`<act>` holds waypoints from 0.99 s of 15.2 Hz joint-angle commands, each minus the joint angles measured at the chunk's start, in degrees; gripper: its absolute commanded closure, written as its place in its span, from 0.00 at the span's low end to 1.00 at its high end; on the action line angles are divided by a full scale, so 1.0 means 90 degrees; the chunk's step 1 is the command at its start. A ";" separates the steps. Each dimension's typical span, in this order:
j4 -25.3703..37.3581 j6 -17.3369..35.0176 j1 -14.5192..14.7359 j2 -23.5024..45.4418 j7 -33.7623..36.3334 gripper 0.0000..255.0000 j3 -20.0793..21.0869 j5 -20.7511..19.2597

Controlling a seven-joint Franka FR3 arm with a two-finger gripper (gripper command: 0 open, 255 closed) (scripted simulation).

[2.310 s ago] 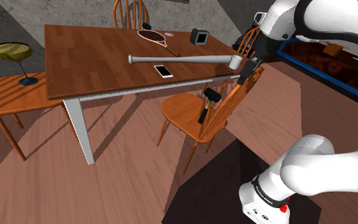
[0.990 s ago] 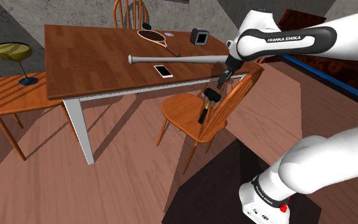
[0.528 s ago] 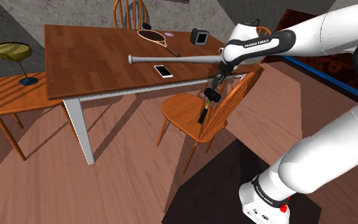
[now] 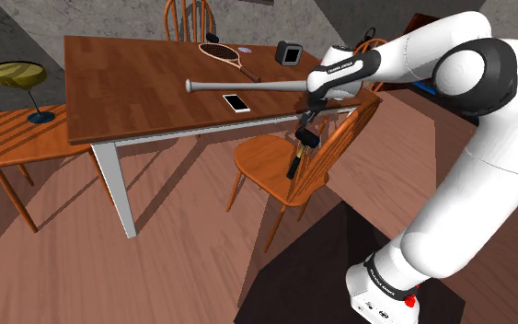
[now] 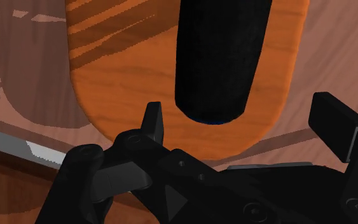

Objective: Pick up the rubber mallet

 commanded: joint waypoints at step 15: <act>0.0101 0.0631 -0.0157 0.0759 -0.0272 1.00 0.0090 0.0316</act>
